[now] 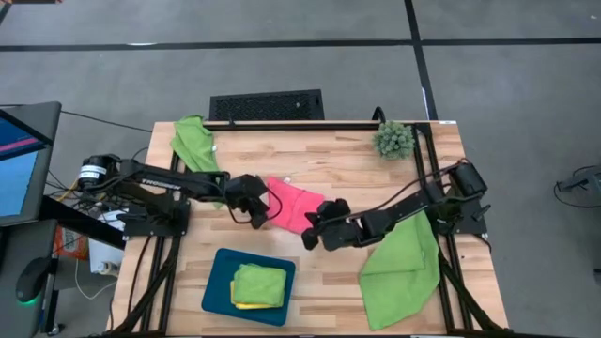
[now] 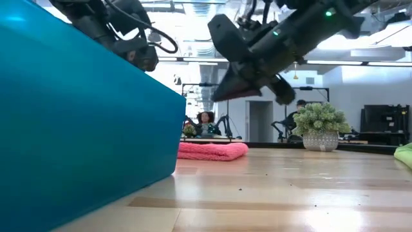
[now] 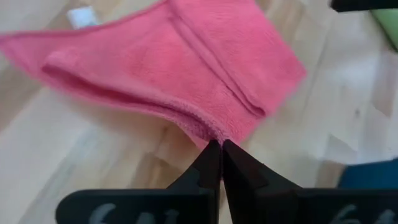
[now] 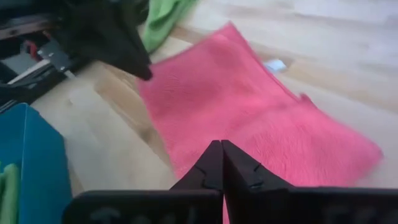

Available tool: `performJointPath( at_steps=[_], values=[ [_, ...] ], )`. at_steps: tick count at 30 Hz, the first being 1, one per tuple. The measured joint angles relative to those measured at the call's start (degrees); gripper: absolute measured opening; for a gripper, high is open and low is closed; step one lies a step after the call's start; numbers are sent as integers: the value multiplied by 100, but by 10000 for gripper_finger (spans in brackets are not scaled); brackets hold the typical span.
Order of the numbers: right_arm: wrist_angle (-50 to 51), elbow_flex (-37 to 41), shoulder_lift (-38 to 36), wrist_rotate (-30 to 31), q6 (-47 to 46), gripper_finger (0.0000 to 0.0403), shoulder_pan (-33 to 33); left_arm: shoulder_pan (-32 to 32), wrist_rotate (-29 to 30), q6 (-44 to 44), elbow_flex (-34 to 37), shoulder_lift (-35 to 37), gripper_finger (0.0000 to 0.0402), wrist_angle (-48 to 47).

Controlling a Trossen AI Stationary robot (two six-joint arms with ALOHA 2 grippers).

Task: Fold microfiber towels
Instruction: Fold the pink microfiber towel

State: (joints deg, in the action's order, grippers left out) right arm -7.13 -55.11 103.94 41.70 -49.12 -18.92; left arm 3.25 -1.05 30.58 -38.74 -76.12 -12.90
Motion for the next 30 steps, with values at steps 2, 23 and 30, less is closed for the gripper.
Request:
performJointPath(
  at_steps=[2,23,30],
  values=[
    [182,0,-2,49,-341,23,-75,-119,51,37,0,0,0,101],
    [1704,-1,35,208,-2322,23,-817,-664,-169,-722,-2268,-2336,0,144],
    [1823,-2,37,253,-2502,21,-1118,-735,-161,-702,-2531,-2841,0,189]
  ],
)
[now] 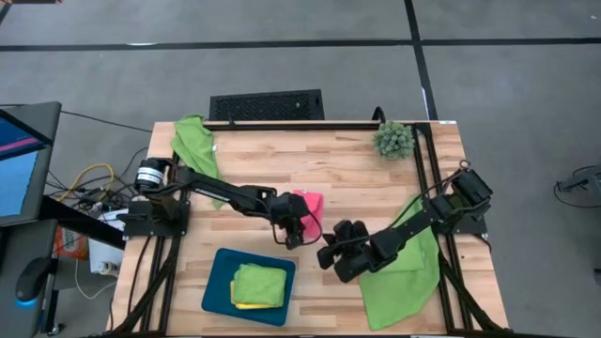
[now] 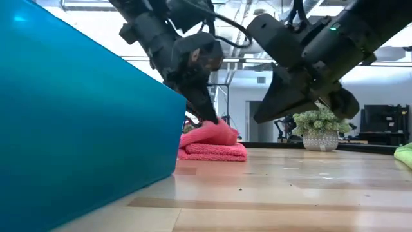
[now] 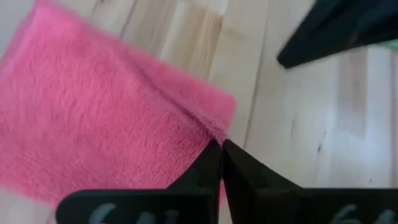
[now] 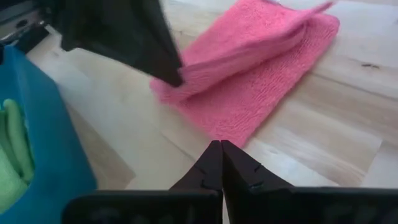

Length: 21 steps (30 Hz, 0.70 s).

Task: Fold microfiber towels
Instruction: Fold the pink microfiber towel, then stack the pink microfiber towel on top of the green microfiber towel in the blue bin

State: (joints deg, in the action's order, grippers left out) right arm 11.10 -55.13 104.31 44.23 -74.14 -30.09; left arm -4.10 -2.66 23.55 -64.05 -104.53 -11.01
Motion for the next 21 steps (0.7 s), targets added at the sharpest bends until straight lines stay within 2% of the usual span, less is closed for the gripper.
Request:
performJointPath(
  at_steps=[11,21],
  values=[
    [0,0,0,31,-88,30,-56,2,41,266,2,-155,23,531],
    [-24,0,0,66,-272,57,-102,14,358,214,0,-155,103,990]
  ],
)
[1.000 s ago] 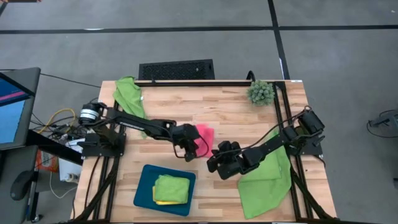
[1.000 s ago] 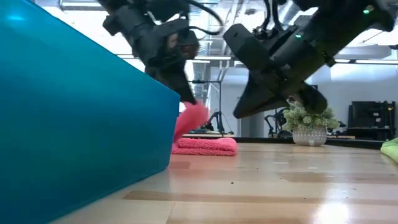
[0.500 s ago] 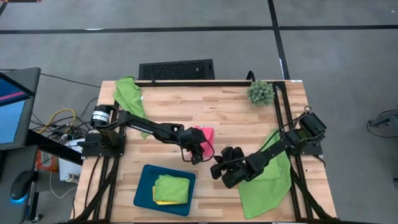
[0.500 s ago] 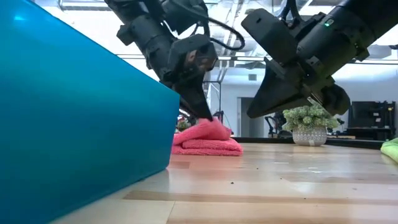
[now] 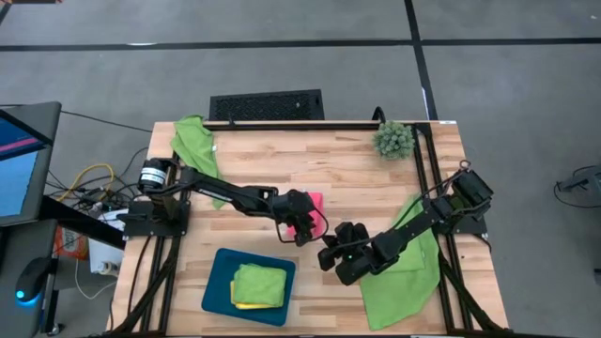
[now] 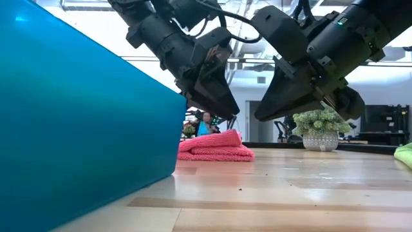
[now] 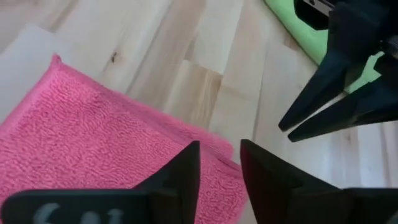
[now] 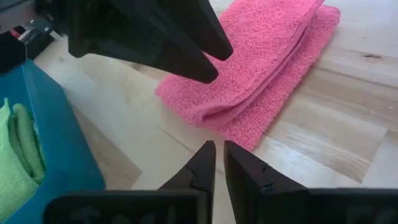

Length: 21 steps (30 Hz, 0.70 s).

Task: Fold microfiber towels
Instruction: Stack the pink microfiber towel on top of the green microfiber towel in the blue bin

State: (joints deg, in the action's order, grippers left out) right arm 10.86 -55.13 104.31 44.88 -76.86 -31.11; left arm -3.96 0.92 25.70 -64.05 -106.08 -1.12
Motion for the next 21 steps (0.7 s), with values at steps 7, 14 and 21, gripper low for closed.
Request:
performJointPath(
  at_steps=[7,14,21],
  values=[
    [-61,60,-1,2,282,62,2,319,-437,-377,2,313,127,-534],
    [-989,240,0,-408,577,62,208,1079,-556,-695,2,1613,128,-1723],
    [-2291,234,-2,-604,2162,27,653,1376,-524,-636,2,2779,128,-2452]
  ],
)
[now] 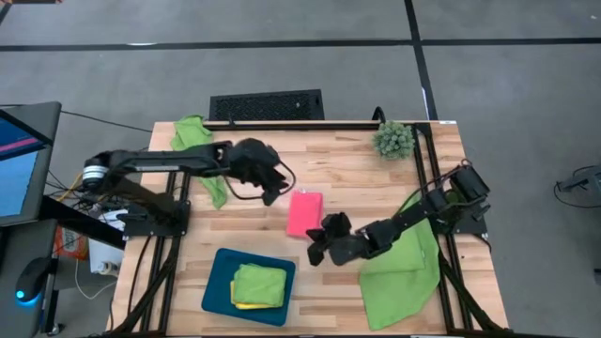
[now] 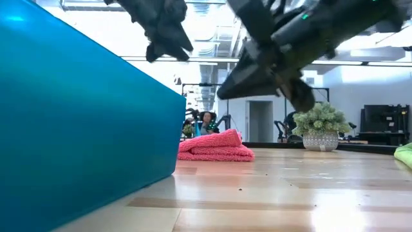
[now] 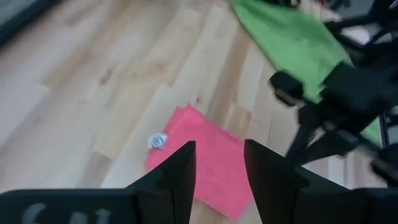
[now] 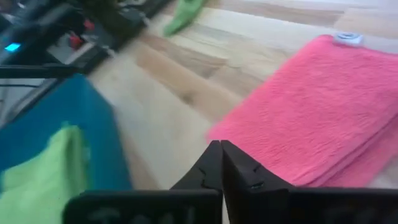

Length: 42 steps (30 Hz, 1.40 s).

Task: Fold microfiber towels
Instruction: Stack the pink microfiber towel on top of the green microfiber towel in the blue bin

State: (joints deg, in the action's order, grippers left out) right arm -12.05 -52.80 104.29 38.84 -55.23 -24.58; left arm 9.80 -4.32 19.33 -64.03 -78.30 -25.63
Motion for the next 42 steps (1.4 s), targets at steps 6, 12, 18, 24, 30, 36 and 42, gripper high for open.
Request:
performJointPath(
  at_steps=[6,12,18,24,30,36,42],
  values=[
    [448,354,122,-719,-69,13,365,-12,337,15,0,402,128,-168],
    [538,676,235,-1102,-318,39,698,-15,315,90,0,432,128,-597],
    [436,706,-214,-1393,-193,46,949,-15,317,87,2,444,128,-856],
    [1496,704,-1449,-1390,-652,73,1273,-15,317,77,4,640,128,-890],
    [2129,702,-1965,-1936,-582,167,1989,-15,319,59,4,937,128,-1044],
    [2145,654,-1372,-3187,-641,248,2558,-15,328,63,4,1266,128,-1430],
    [2190,47,-557,-3236,-504,254,2776,-15,499,95,4,1559,128,-1885]
  ],
)
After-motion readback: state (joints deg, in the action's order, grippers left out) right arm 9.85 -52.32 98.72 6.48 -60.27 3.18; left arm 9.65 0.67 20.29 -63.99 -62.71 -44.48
